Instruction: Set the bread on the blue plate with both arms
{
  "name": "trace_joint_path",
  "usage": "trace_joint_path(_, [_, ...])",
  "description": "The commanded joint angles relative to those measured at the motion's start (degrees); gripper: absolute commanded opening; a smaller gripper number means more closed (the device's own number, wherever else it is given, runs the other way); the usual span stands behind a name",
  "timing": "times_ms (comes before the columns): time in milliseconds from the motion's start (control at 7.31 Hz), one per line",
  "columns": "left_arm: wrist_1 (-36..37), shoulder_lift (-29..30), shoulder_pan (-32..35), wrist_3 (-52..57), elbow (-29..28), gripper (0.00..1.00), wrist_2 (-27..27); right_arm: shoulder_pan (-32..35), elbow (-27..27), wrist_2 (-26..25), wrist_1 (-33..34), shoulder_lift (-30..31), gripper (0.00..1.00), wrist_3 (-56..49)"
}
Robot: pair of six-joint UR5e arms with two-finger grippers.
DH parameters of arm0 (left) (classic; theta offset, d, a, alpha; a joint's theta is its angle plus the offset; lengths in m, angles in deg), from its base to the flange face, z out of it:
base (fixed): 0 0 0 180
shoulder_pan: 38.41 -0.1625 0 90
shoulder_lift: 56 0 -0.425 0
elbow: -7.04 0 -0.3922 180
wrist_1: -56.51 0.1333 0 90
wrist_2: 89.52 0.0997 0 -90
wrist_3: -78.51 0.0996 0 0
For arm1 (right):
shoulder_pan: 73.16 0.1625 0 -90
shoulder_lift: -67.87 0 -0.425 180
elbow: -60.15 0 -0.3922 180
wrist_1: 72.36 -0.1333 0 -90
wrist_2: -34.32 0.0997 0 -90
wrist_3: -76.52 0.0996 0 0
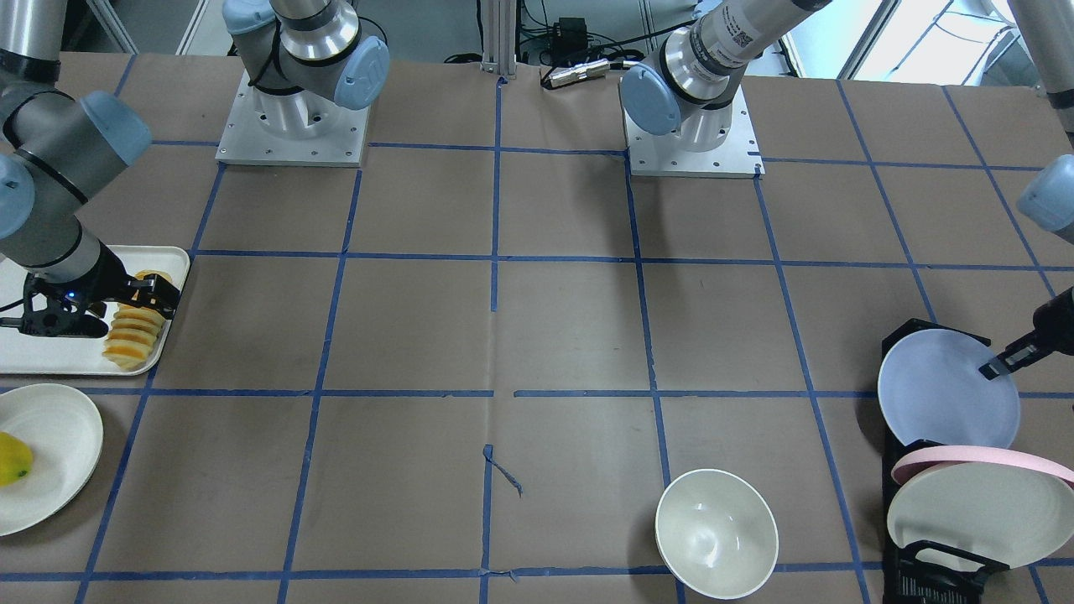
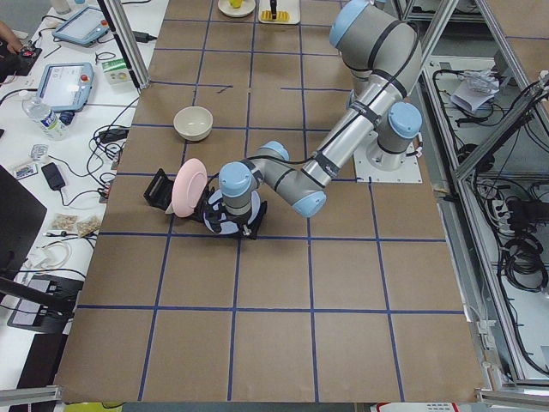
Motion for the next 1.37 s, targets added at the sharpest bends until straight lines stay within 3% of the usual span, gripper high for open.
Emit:
trace_joint_path(0, [-0.95, -1.1, -0.24, 0.43, 0.0, 0.0, 0.21, -1.23, 0.06, -0.11, -0.07, -1.05, 1.0, -1.01])
trace_joint_path(137, [-3.05, -2.15, -0.25, 0.61, 0.0, 0.0, 0.04, -3.41, -0.03, -0.02, -0.16, -1.31, 1.0, -1.98])
trace_joint_path(274, [-5.59, -3.64, -0.33, 1.13, -0.52, 0.0, -0.05, -3.61, -0.03, -0.02, -0.07, -1.4, 0.89, -2.07])
trace_joint_path(547, [-11.66, -7.41, -0.42, 1.49, -2.01, 0.0, 0.39, -3.7, -0.29, 0.68, -0.68, -1.66, 0.51, -2.34])
trace_joint_path(821, [-12.13, -7.01, -1.38, 1.49, -1.32, 0.0, -0.13, -3.61, -0.47, 0.95, -0.86, -1.57, 0.07, -2.25])
trace_joint_path(958, [-10.99, -5.51, -1.39, 1.4, -1.23, 0.0, -0.14, -3.61, -0.64, 1.03, -0.86, -1.14, 0.0, -2.25])
trace_joint_path(1095, [-8.02, -3.67, -1.39, 1.4, -1.83, 0.0, -0.22, -3.61, -0.64, 2.78, -0.86, -0.87, 0.0, -2.25])
trace_joint_path(1232, [-5.64, -1.48, -1.39, 1.14, -1.93, 0.33, -0.31, -3.61, -1.25, 2.97, -0.95, -0.7, 0.0, -2.25])
